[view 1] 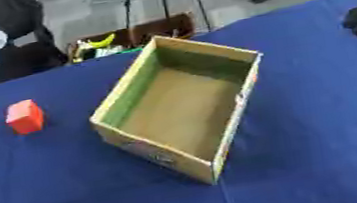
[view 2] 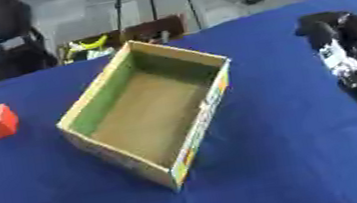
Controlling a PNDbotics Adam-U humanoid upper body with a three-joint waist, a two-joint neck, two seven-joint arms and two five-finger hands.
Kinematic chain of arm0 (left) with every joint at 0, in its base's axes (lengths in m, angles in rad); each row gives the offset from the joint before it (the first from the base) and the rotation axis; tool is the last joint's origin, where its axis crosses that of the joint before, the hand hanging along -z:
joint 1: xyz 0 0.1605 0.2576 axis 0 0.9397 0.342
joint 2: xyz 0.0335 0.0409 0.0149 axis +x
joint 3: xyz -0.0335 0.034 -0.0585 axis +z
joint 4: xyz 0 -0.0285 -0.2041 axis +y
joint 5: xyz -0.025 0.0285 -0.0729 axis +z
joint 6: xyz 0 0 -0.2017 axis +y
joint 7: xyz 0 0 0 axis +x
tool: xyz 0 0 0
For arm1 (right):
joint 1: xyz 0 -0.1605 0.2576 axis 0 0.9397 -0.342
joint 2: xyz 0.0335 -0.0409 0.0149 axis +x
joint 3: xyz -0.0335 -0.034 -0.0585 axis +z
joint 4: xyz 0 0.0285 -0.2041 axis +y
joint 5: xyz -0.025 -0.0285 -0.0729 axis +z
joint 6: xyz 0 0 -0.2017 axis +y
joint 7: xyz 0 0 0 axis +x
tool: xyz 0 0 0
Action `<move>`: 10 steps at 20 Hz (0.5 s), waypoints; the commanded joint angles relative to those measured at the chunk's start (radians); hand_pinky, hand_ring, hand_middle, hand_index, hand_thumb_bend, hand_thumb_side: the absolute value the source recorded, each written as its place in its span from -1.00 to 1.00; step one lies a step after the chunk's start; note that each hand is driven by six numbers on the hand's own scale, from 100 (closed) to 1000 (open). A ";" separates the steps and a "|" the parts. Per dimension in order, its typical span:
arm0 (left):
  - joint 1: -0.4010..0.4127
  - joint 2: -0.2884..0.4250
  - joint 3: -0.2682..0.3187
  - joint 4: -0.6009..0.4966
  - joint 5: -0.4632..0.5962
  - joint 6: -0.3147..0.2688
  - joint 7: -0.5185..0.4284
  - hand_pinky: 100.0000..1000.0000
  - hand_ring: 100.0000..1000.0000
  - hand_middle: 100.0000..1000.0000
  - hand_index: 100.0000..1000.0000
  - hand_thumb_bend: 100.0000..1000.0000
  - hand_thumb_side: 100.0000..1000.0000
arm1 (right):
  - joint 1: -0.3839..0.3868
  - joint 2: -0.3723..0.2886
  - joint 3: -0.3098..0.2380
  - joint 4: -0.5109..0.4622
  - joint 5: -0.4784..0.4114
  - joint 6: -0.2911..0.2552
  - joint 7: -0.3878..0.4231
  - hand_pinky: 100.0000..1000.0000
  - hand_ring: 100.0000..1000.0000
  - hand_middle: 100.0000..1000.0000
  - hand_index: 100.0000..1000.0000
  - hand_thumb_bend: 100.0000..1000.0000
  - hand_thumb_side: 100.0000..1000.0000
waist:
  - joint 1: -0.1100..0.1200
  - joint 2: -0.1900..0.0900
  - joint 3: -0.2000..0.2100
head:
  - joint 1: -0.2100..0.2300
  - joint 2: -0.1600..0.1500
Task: Pick up objects on the table and place them in the box.
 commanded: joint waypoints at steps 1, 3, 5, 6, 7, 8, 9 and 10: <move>-0.005 0.039 0.008 -0.020 0.000 -0.002 0.002 -0.23 0.33 0.65 1.00 0.46 0.67 | -0.009 -0.006 -0.001 -0.015 -0.003 -0.001 0.003 0.70 0.69 0.26 0.51 -0.76 0.52 | -0.003 -0.025 0.000 | -0.001 -0.013; -0.005 0.040 0.009 -0.020 0.001 -0.003 0.007 -0.23 0.33 0.65 1.00 0.46 0.67 | -0.008 -0.005 0.000 -0.015 -0.003 -0.001 0.004 0.70 0.69 0.26 0.51 -0.76 0.52 | -0.003 -0.026 0.000 | -0.001 -0.014; -0.004 0.041 0.008 -0.020 0.001 -0.003 0.010 -0.23 0.33 0.64 1.00 0.45 0.68 | -0.007 -0.005 0.000 -0.015 -0.004 -0.001 0.004 0.70 0.69 0.26 0.51 -0.76 0.51 | -0.002 -0.027 0.000 | -0.001 -0.015; -0.004 0.041 0.008 -0.020 0.001 -0.003 0.012 -0.23 0.33 0.64 1.00 0.45 0.68 | -0.007 -0.004 0.000 -0.015 -0.004 0.000 0.004 0.70 0.69 0.26 0.51 -0.76 0.51 | -0.002 -0.027 0.000 | -0.001 -0.015; -0.004 0.041 0.008 -0.020 0.002 -0.003 0.014 -0.24 0.33 0.64 1.00 0.45 0.68 | -0.007 -0.004 0.000 -0.015 -0.004 0.000 0.005 0.70 0.69 0.26 0.51 -0.76 0.52 | -0.002 -0.028 0.000 | -0.001 -0.015; -0.004 0.042 0.008 -0.020 0.002 -0.003 0.016 -0.24 0.32 0.64 1.00 0.44 0.68 | -0.007 -0.004 0.000 -0.015 -0.004 0.000 0.005 0.70 0.69 0.26 0.51 -0.76 0.52 | -0.002 -0.028 -0.001 | -0.001 -0.015; -0.005 0.043 0.009 -0.020 0.002 -0.002 0.020 -0.24 0.32 0.64 1.00 0.44 0.69 | -0.007 -0.004 0.000 -0.015 -0.004 0.000 0.006 0.70 0.69 0.26 0.51 -0.76 0.52 | -0.002 -0.029 -0.001 | -0.002 -0.014; -0.006 0.045 0.009 -0.020 0.002 -0.002 0.025 -0.24 0.32 0.64 1.00 0.44 0.70 | -0.007 -0.004 0.000 -0.015 -0.004 0.000 0.006 0.70 0.69 0.26 0.51 -0.76 0.52 | -0.002 -0.029 -0.001 | -0.002 -0.014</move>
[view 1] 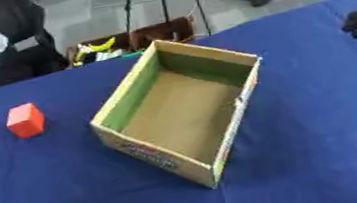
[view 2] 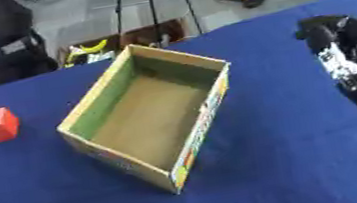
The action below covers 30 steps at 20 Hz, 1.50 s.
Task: Pick up objects on the table and place them in the box.
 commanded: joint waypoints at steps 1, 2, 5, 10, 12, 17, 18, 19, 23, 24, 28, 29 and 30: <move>-0.008 0.044 0.009 -0.020 0.003 0.002 0.016 -0.24 0.32 0.64 1.00 0.45 0.71 | -0.007 -0.009 0.000 -0.015 -0.002 -0.001 0.004 0.70 0.69 0.26 0.51 -0.76 0.51 | -0.002 -0.025 0.001 | -0.001 -0.007; -0.011 0.051 0.009 -0.020 0.005 0.004 0.020 -0.24 0.32 0.64 1.00 0.45 0.71 | -0.007 -0.009 0.000 -0.015 -0.002 -0.001 0.004 0.70 0.69 0.26 0.51 -0.76 0.51 | -0.001 -0.026 0.001 | 0.000 -0.005; -0.024 0.083 0.013 -0.020 0.013 0.028 0.032 -0.22 0.35 0.67 1.00 0.49 0.72 | -0.007 -0.008 0.003 -0.015 -0.003 -0.002 0.008 0.70 0.69 0.26 0.51 -0.76 0.52 | 0.000 -0.026 0.000 | 0.008 0.013; -0.048 0.147 0.020 0.023 0.033 0.048 0.054 -0.15 0.40 0.68 1.00 0.52 0.72 | -0.010 -0.012 0.005 -0.015 -0.005 -0.003 0.010 0.70 0.70 0.27 0.51 -0.76 0.51 | 0.003 -0.024 -0.006 | 0.031 0.051; -0.060 0.171 0.020 0.058 0.043 0.033 0.064 -0.12 0.42 0.69 1.00 0.52 0.72 | -0.012 -0.015 0.005 -0.011 -0.003 0.003 0.009 0.70 0.70 0.29 0.52 -0.76 0.51 | 0.004 -0.024 -0.006 | 0.042 0.067; -0.090 0.215 0.018 0.123 0.052 -0.016 0.077 -0.08 0.44 0.70 1.00 0.52 0.74 | -0.012 -0.023 0.010 0.000 0.020 0.028 0.014 0.70 0.73 0.33 0.55 -0.68 0.55 | 0.000 -0.027 0.008 | 0.060 0.094; -0.095 0.220 0.018 0.132 0.050 -0.023 0.078 -0.07 0.44 0.71 1.00 0.52 0.74 | -0.011 -0.023 0.010 0.001 0.024 0.030 0.017 0.70 0.73 0.33 0.55 -0.68 0.55 | -0.001 -0.027 0.013 | 0.063 0.101; -0.100 0.224 0.017 0.139 0.048 -0.029 0.080 -0.07 0.45 0.71 1.00 0.52 0.74 | -0.010 -0.023 0.010 0.001 0.027 0.032 0.020 0.70 0.73 0.32 0.55 -0.68 0.55 | -0.002 -0.028 0.017 | 0.065 0.108; -0.114 0.241 0.015 0.163 0.045 -0.050 0.080 -0.06 0.46 0.71 1.00 0.54 0.74 | -0.004 -0.026 0.009 0.000 0.031 0.034 0.027 0.70 0.73 0.32 0.54 -0.68 0.54 | -0.004 -0.030 0.025 | 0.067 0.119; -0.119 0.249 0.014 0.170 0.046 -0.055 0.078 -0.05 0.46 0.71 1.00 0.55 0.73 | -0.003 -0.029 0.008 0.001 0.031 0.034 0.027 0.70 0.72 0.32 0.54 -0.68 0.54 | -0.003 -0.029 0.024 | 0.068 0.117; -0.154 0.298 0.005 0.225 0.068 -0.087 0.071 -0.04 0.46 0.69 0.99 0.61 0.72 | 0.003 -0.039 0.007 0.008 0.031 0.034 0.030 0.70 0.72 0.31 0.54 -0.66 0.54 | 0.003 -0.027 0.016 | 0.068 0.103; -0.166 0.314 0.002 0.247 0.078 -0.097 0.070 -0.05 0.46 0.68 0.99 0.62 0.70 | 0.003 -0.041 0.007 0.009 0.031 0.033 0.032 0.70 0.72 0.31 0.54 -0.66 0.54 | 0.005 -0.027 0.012 | 0.069 0.099; -0.181 0.331 -0.002 0.275 0.091 -0.107 0.069 -0.05 0.46 0.69 0.98 0.63 0.69 | 0.002 -0.042 0.008 0.011 0.031 0.033 0.033 0.71 0.72 0.31 0.54 -0.66 0.54 | 0.007 -0.027 0.006 | 0.070 0.096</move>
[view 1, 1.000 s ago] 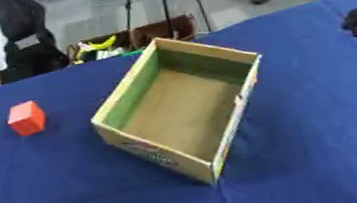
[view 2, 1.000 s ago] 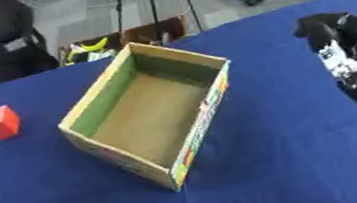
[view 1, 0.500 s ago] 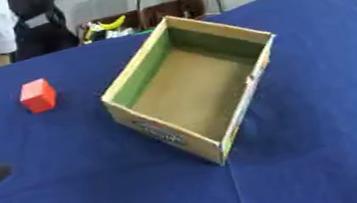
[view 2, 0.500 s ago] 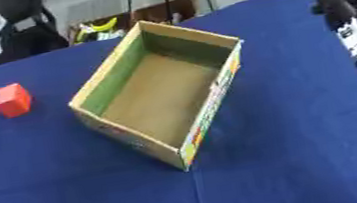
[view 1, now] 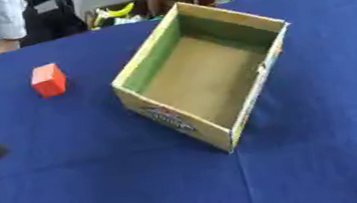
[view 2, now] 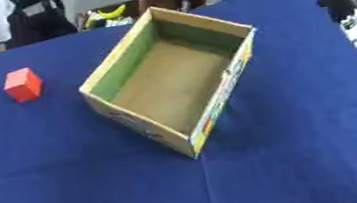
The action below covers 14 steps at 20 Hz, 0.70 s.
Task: Pick up objects on the table and place them in the box.
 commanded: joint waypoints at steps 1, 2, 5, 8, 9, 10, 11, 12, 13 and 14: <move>-0.041 0.093 -0.004 0.069 0.038 -0.033 -0.004 -0.04 0.46 0.69 0.99 0.63 0.68 | -0.008 -0.028 -0.003 -0.002 0.004 -0.002 0.006 0.71 0.72 0.31 0.54 -0.66 0.54 | 0.002 -0.022 -0.010 | 0.006 -0.012; -0.059 0.110 -0.010 0.101 0.049 -0.044 -0.008 -0.04 0.47 0.70 0.99 0.62 0.67 | -0.009 -0.030 -0.002 -0.001 0.004 -0.003 0.007 0.71 0.72 0.31 0.54 -0.65 0.54 | 0.005 -0.022 -0.018 | 0.007 -0.016; -0.108 0.145 -0.025 0.182 0.073 -0.075 -0.020 -0.04 0.47 0.71 1.00 0.62 0.65 | -0.012 -0.034 0.001 0.005 0.004 -0.006 0.010 0.71 0.72 0.31 0.54 -0.65 0.54 | 0.010 -0.022 -0.038 | 0.009 -0.026; -0.161 0.169 -0.046 0.254 0.089 -0.100 -0.038 -0.04 0.47 0.73 1.00 0.60 0.63 | -0.014 -0.037 0.004 0.010 0.004 -0.009 0.015 0.71 0.72 0.30 0.54 -0.64 0.54 | 0.014 -0.022 -0.055 | 0.010 -0.034; -0.179 0.175 -0.053 0.277 0.092 -0.107 -0.044 -0.04 0.47 0.72 1.00 0.60 0.63 | -0.015 -0.037 0.005 0.012 0.004 -0.010 0.017 0.71 0.72 0.30 0.54 -0.64 0.54 | 0.015 -0.022 -0.059 | 0.010 -0.037; -0.195 0.180 -0.059 0.297 0.094 -0.113 -0.048 -0.04 0.47 0.72 1.00 0.59 0.62 | -0.016 -0.038 0.006 0.013 0.004 -0.011 0.018 0.71 0.72 0.31 0.54 -0.64 0.55 | 0.016 -0.022 -0.064 | 0.011 -0.039; -0.213 0.185 -0.066 0.320 0.096 -0.118 -0.053 -0.04 0.47 0.72 1.00 0.59 0.61 | -0.019 -0.038 0.008 0.014 0.003 -0.013 0.020 0.71 0.72 0.31 0.54 -0.64 0.55 | 0.018 -0.022 -0.070 | 0.014 -0.041; -0.233 0.187 -0.072 0.343 0.096 -0.122 -0.058 -0.04 0.47 0.72 1.00 0.59 0.61 | -0.021 -0.038 0.010 0.014 0.003 -0.014 0.022 0.71 0.73 0.31 0.54 -0.64 0.55 | 0.019 -0.022 -0.075 | 0.018 -0.043; -0.251 0.188 -0.079 0.366 0.097 -0.126 -0.062 -0.05 0.46 0.72 1.00 0.59 0.60 | -0.022 -0.039 0.011 0.015 0.003 -0.015 0.024 0.71 0.73 0.31 0.54 -0.64 0.55 | 0.020 -0.021 -0.080 | 0.021 -0.046; -0.268 0.189 -0.085 0.388 0.097 -0.130 -0.066 -0.05 0.46 0.73 1.00 0.60 0.59 | -0.024 -0.040 0.012 0.016 0.002 -0.016 0.026 0.71 0.73 0.31 0.54 -0.64 0.55 | 0.022 -0.020 -0.085 | 0.027 -0.049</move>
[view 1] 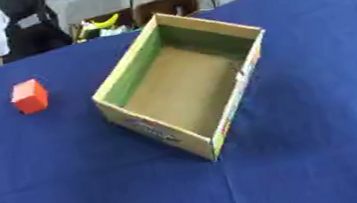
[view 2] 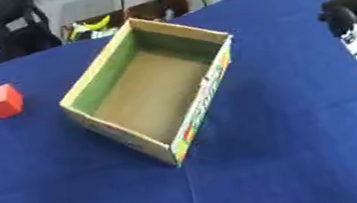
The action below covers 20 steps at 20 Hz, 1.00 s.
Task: Pick up objects on the table and place them in the box.
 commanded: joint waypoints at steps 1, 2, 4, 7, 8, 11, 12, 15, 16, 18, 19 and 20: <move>-0.049 0.056 -0.010 0.064 0.003 -0.016 -0.012 -0.05 0.47 0.73 1.00 0.59 0.59 | -0.017 -0.023 0.003 -0.005 0.002 -0.005 0.008 0.71 0.73 0.31 0.54 -0.64 0.55 | -0.001 -0.019 -0.005 | 0.015 -0.019; -0.065 0.057 -0.015 0.086 -0.001 -0.019 -0.014 -0.04 0.47 0.74 1.00 0.58 0.58 | -0.018 -0.024 0.005 -0.004 0.001 -0.006 0.010 0.71 0.73 0.31 0.54 -0.64 0.55 | 0.001 -0.018 -0.010 | 0.021 -0.022; -0.095 0.055 -0.026 0.132 -0.015 -0.028 -0.020 -0.03 0.47 0.74 1.00 0.58 0.56 | -0.022 -0.025 0.007 -0.003 0.000 -0.008 0.014 0.71 0.73 0.31 0.54 -0.64 0.55 | 0.004 -0.015 -0.019 | 0.030 -0.027; -0.137 0.050 -0.037 0.201 -0.030 -0.044 -0.030 -0.02 0.48 0.76 1.00 0.57 0.50 | -0.027 -0.028 0.009 0.000 0.000 -0.011 0.019 0.71 0.73 0.31 0.54 -0.63 0.55 | 0.008 -0.011 -0.032 | 0.040 -0.028; -0.151 0.047 -0.040 0.225 -0.035 -0.049 -0.037 0.00 0.49 0.79 1.00 0.57 0.46 | -0.029 -0.029 0.010 0.001 0.000 -0.011 0.020 0.71 0.73 0.31 0.54 -0.63 0.55 | 0.010 -0.010 -0.036 | 0.043 -0.028; -0.189 0.040 -0.045 0.289 -0.052 -0.065 -0.053 0.01 0.50 0.80 1.00 0.57 0.38 | -0.033 -0.033 0.012 0.003 0.000 -0.013 0.024 0.71 0.73 0.31 0.54 -0.63 0.55 | 0.015 -0.004 -0.046 | 0.053 -0.035; -0.200 0.037 -0.047 0.304 -0.057 -0.069 -0.057 0.02 0.51 0.81 1.00 0.57 0.33 | -0.035 -0.034 0.012 0.004 0.000 -0.014 0.025 0.71 0.73 0.31 0.54 -0.63 0.55 | 0.017 -0.001 -0.049 | 0.057 -0.037; -0.231 0.026 -0.053 0.347 -0.076 -0.081 -0.068 0.02 0.52 0.82 1.00 0.57 0.29 | -0.041 -0.039 0.015 0.006 0.000 -0.016 0.029 0.71 0.73 0.30 0.54 -0.62 0.55 | 0.022 0.007 -0.060 | 0.063 -0.046; -0.240 0.023 -0.054 0.359 -0.082 -0.085 -0.071 0.04 0.53 0.84 1.00 0.56 0.25 | -0.042 -0.040 0.015 0.007 0.000 -0.017 0.030 0.72 0.73 0.30 0.54 -0.62 0.54 | 0.023 0.009 -0.063 | 0.064 -0.048; -0.258 0.018 -0.058 0.385 -0.096 -0.093 -0.086 0.06 0.54 0.84 1.00 0.56 0.19 | -0.046 -0.046 0.016 0.008 -0.003 -0.018 0.033 0.72 0.73 0.30 0.54 -0.62 0.54 | 0.027 0.014 -0.071 | 0.068 -0.055; -0.266 0.016 -0.059 0.397 -0.102 -0.097 -0.093 0.06 0.54 0.84 1.00 0.56 0.19 | -0.049 -0.049 0.017 0.007 -0.004 -0.019 0.034 0.72 0.73 0.30 0.54 -0.62 0.54 | 0.029 0.017 -0.076 | 0.070 -0.058; -0.274 0.013 -0.058 0.407 -0.107 -0.100 -0.099 0.06 0.54 0.82 0.99 0.55 0.18 | -0.052 -0.052 0.017 0.006 -0.007 -0.021 0.035 0.71 0.73 0.30 0.54 -0.62 0.55 | 0.031 0.020 -0.081 | 0.071 -0.061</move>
